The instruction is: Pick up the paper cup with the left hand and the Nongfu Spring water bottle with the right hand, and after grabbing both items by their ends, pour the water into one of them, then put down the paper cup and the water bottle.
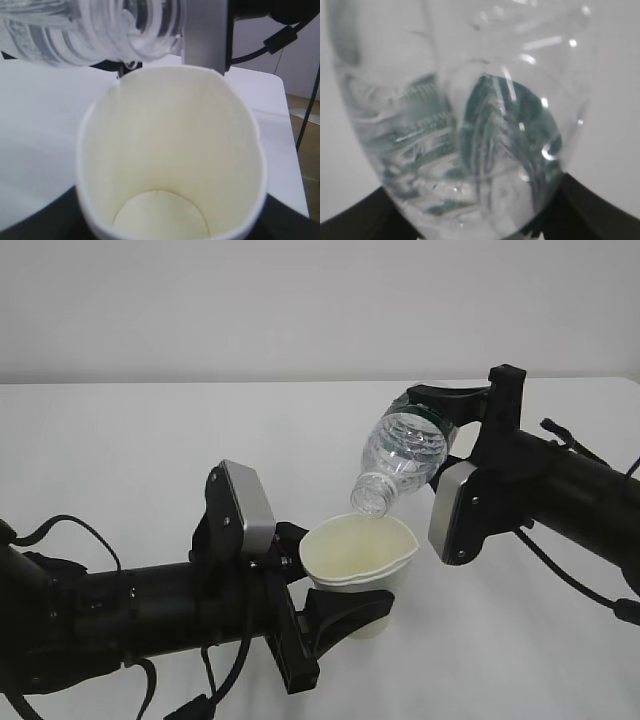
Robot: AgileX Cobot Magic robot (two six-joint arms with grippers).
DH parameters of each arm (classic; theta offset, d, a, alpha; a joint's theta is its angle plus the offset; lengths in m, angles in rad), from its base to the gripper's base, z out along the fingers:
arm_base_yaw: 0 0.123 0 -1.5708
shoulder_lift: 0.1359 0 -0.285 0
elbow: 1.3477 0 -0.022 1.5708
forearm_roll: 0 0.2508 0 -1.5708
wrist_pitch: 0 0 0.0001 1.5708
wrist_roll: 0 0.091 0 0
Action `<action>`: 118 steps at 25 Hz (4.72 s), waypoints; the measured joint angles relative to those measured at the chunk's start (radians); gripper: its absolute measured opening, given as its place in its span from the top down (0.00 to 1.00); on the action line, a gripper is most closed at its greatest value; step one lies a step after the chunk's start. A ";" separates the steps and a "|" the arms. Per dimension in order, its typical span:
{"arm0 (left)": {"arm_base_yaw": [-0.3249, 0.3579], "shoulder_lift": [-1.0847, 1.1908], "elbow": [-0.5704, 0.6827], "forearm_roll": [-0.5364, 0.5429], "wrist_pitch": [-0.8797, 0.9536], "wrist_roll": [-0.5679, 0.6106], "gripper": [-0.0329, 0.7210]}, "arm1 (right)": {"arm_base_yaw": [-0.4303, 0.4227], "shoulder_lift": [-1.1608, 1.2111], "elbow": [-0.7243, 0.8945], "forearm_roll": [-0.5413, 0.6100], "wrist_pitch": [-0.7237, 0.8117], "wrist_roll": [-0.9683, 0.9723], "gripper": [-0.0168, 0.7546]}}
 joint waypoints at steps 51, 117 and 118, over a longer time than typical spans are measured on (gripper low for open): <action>0.000 0.002 0.000 -0.009 0.000 0.000 0.39 | 0.000 -0.016 -0.010 0.000 -0.004 -0.036 0.36; 0.000 0.002 0.000 -0.022 0.000 0.000 0.39 | 0.000 -0.016 -0.010 0.007 -0.006 -0.076 0.36; 0.000 0.002 0.000 -0.022 0.000 0.000 0.39 | 0.000 -0.016 -0.010 0.007 -0.006 -0.078 0.36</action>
